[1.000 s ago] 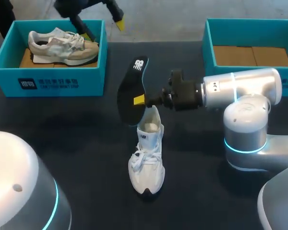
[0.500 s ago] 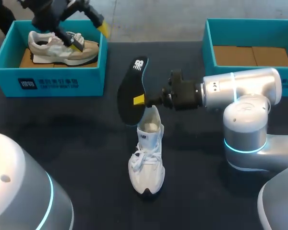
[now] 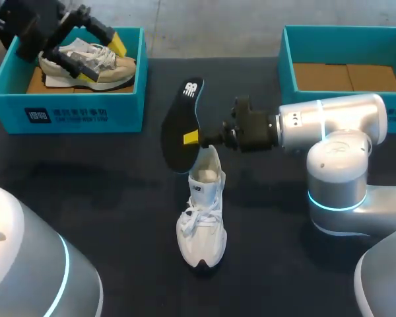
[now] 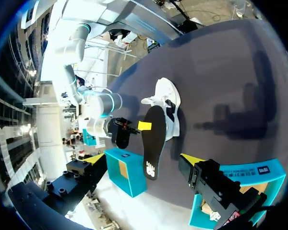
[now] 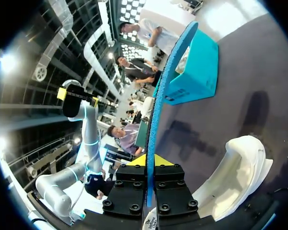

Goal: Take the shoe out of the shoebox, open the shoe tongue, remove and reinsert the insole, then place the shoe into the shoebox

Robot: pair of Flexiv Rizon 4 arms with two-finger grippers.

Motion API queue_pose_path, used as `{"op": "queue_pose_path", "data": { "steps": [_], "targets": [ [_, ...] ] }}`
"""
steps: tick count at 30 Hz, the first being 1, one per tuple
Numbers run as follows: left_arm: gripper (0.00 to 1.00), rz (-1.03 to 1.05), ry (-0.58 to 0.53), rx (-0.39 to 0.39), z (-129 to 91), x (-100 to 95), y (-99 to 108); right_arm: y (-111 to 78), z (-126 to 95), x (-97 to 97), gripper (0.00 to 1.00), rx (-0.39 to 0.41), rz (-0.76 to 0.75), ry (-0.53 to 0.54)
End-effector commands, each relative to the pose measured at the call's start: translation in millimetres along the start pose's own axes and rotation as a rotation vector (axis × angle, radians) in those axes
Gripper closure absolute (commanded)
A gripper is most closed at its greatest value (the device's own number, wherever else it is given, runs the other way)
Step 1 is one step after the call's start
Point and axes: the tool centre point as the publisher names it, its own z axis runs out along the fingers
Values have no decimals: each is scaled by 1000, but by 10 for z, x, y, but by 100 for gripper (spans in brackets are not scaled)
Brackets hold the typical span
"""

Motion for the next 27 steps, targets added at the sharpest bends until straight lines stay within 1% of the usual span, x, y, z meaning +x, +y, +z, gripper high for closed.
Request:
{"op": "queue_pose_path", "data": {
  "steps": [1,8,10,15,21,27],
  "targets": [
    [0,16,-112,-26,-89,176,-143,-2,13,9,100,-1,1,-4],
    [0,56,-177,-67,-178,369,-242,-2,13,9,100,-1,1,-4],
    [0,67,-206,-86,-207,433,-247,-2,13,9,100,-1,1,-4],
    [0,108,-222,-130,-247,557,-228,-2,13,9,100,-1,1,-4],
    [0,122,-223,-129,-242,687,-119,-2,13,9,100,-1,1,-4],
    [0,133,-238,-75,-194,815,-12,-2,13,9,100,-1,1,-4]
  ]
}}
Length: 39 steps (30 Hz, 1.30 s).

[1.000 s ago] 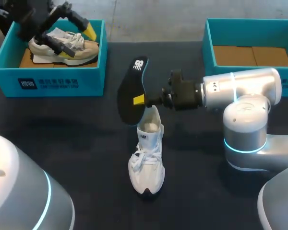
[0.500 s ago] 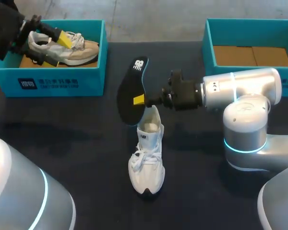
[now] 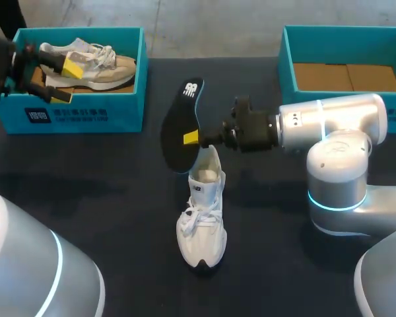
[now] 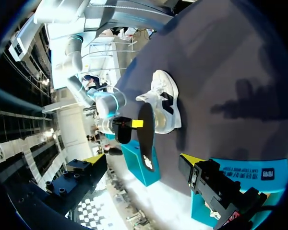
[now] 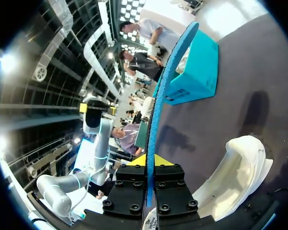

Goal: Take the shoe out of the shoebox, open the shoe tongue, remove and reinsert the insole, then place the shoe into the shoebox

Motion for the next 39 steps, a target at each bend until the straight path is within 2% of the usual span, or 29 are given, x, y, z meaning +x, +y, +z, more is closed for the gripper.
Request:
{"op": "queue_pose_path", "data": {
  "steps": [1,6,21,39],
  "targets": [
    [0,3,-20,43,7,116,152,-3,12,9,100,-1,1,-4],
    [0,0,-24,61,8,210,224,-3,12,9,100,-1,1,-4],
    [0,-7,8,129,47,333,289,-3,12,9,100,-1,1,-4],
    [0,-7,8,129,47,333,289,-3,12,9,100,-1,1,-4]
  ]
}}
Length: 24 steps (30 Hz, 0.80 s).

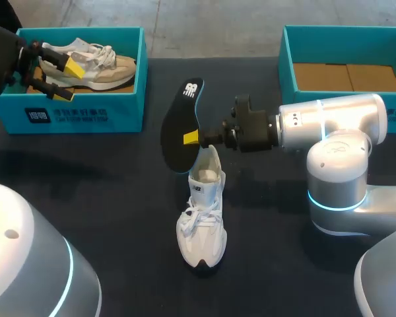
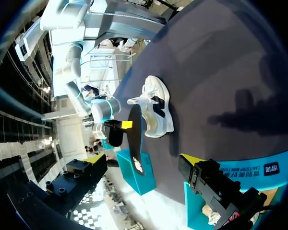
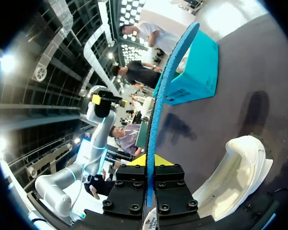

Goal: Take the shoe out of the shoebox, open the shoe tongue, remove and reinsert the insole, then place the shoe into the shoebox

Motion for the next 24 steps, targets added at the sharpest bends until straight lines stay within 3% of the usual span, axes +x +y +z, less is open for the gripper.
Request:
{"op": "queue_pose_path", "data": {
  "steps": [1,19,24],
  "targets": [
    [0,2,0,0,1,7,7,-3,13,9,100,-1,1,-4],
    [0,2,0,0,1,7,7,-3,13,9,100,-1,1,-4],
    [0,2,0,0,1,7,7,18,-99,-56,100,-18,-53,-17]
  ]
}}
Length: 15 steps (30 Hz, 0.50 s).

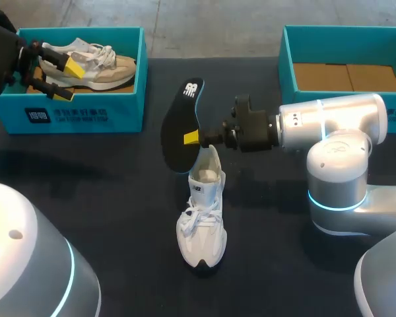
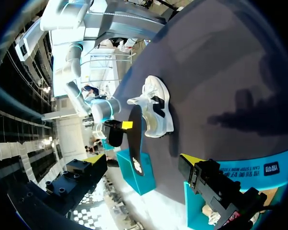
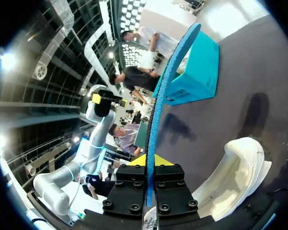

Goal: Take the shoe out of the shoebox, open the shoe tongue, remove and reinsert the insole, then place the shoe into the shoebox

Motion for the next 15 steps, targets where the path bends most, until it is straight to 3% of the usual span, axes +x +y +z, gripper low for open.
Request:
{"op": "queue_pose_path", "data": {
  "steps": [1,7,15],
  "targets": [
    [0,2,0,0,3,5,3,10,-107,-21,100,-15,-33,-5],
    [0,2,0,0,3,5,3,135,-255,-27,100,-14,-109,21],
    [0,2,0,0,3,5,3,203,-262,-144,100,-31,-218,81]
  ]
}}
